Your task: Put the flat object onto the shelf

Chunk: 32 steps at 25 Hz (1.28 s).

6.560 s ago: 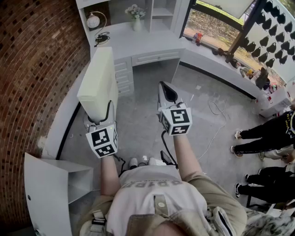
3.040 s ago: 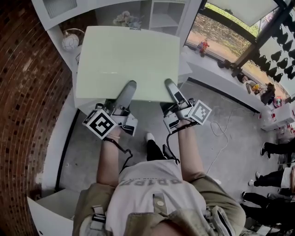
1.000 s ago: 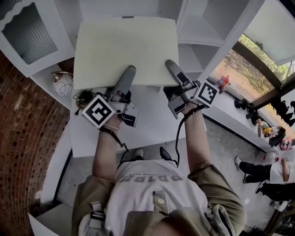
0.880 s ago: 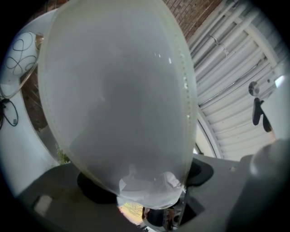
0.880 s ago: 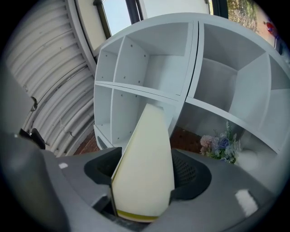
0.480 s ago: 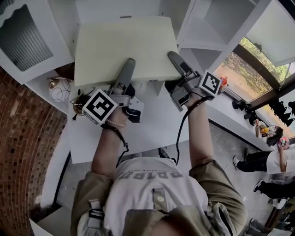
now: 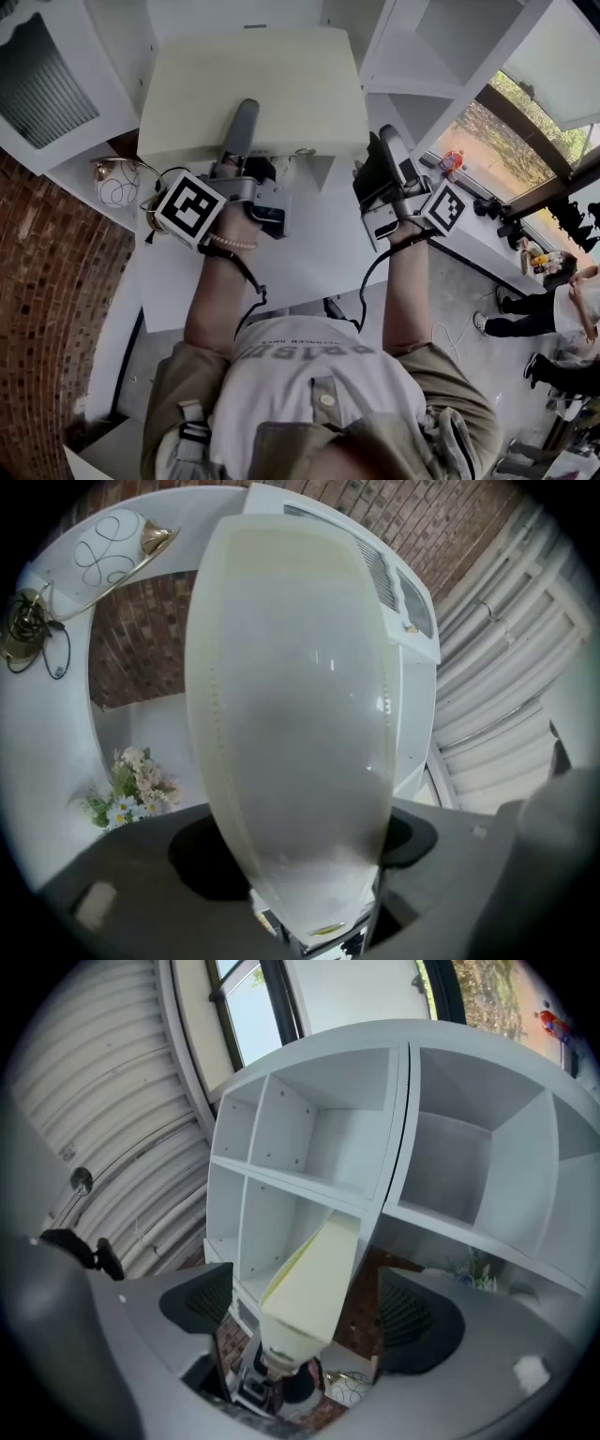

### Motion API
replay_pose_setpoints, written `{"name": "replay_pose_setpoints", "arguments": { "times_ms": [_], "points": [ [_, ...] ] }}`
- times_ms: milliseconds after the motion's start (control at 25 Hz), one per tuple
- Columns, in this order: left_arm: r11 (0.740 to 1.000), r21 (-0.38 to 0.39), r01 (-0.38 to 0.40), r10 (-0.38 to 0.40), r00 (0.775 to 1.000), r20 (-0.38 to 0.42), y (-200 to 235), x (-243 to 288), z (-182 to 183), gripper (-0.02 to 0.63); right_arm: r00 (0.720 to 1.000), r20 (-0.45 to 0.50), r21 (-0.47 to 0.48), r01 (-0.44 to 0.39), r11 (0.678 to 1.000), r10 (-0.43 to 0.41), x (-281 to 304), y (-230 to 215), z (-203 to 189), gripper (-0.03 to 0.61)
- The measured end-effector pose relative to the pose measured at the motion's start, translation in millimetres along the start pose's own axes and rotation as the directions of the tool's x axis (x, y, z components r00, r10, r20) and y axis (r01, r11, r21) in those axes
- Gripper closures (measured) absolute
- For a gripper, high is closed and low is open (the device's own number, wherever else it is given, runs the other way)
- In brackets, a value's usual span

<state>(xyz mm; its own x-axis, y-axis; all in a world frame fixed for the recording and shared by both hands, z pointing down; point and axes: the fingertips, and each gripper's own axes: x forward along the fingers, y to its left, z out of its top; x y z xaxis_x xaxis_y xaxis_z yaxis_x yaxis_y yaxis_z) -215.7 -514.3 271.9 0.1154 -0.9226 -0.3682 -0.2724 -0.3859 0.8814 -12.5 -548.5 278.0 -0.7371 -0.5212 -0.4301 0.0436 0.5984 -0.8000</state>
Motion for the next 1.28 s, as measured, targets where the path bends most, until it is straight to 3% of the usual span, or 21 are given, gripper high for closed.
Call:
{"name": "replay_pose_setpoints", "arguments": {
  "times_ms": [200, 440, 640, 760, 840, 1000, 1160, 1280],
  "points": [
    [1.000, 0.017, -0.010, 0.011, 1.000, -0.027, 0.5, 9.9, -2.4, 0.249, 0.988, -0.140, 0.025, -0.058, 0.998, 0.061, 11.1, 0.7, -65.0, 0.114],
    [0.999, 0.037, -0.008, 0.010, 0.997, -0.072, 1.8, 14.8, -4.9, 0.238, 0.980, -0.182, 0.055, -0.076, 0.996, 0.084, 46.2, 3.8, -93.0, 0.275],
    [0.990, 0.109, 0.088, -0.070, 0.985, -0.158, -6.0, 21.4, -8.0, 0.206, 0.989, -0.124, 0.082, -0.066, 0.994, 0.076, 54.9, 3.3, -89.6, 0.290],
    [0.971, 0.164, 0.173, -0.132, 0.963, -0.234, -14.1, 19.0, -16.7, 0.186, 0.996, -0.070, 0.096, -0.051, 0.994, 0.058, 59.0, 2.6, -81.7, 0.290],
    [0.955, 0.224, 0.194, -0.129, 0.952, -0.276, -12.8, 10.3, -21.5, 0.186, 0.997, -0.049, 0.110, -0.046, 0.993, 0.052, 62.2, 1.3, -77.5, 0.290],
    [0.924, 0.335, 0.186, -0.080, 0.948, -0.307, -1.6, -6.8, -24.6, 0.186, 0.999, -0.034, 0.114, -0.038, 0.993, 0.042, 67.8, -2.5, -69.9, 0.288],
    [0.941, 0.313, 0.133, -0.056, 0.969, -0.242, 8.5, -7.4, -8.4, 0.213, 0.998, -0.045, 0.074, -0.031, 0.997, 0.035, 76.1, -4.9, -63.5, 0.287],
    [0.937, 0.336, 0.101, -0.025, 0.975, -0.222, 13.8, -5.1, 2.5, 0.216, 0.998, -0.056, 0.026, -0.023, 0.999, 0.025, 82.5, -6.7, -60.6, 0.308]
  ]
}}
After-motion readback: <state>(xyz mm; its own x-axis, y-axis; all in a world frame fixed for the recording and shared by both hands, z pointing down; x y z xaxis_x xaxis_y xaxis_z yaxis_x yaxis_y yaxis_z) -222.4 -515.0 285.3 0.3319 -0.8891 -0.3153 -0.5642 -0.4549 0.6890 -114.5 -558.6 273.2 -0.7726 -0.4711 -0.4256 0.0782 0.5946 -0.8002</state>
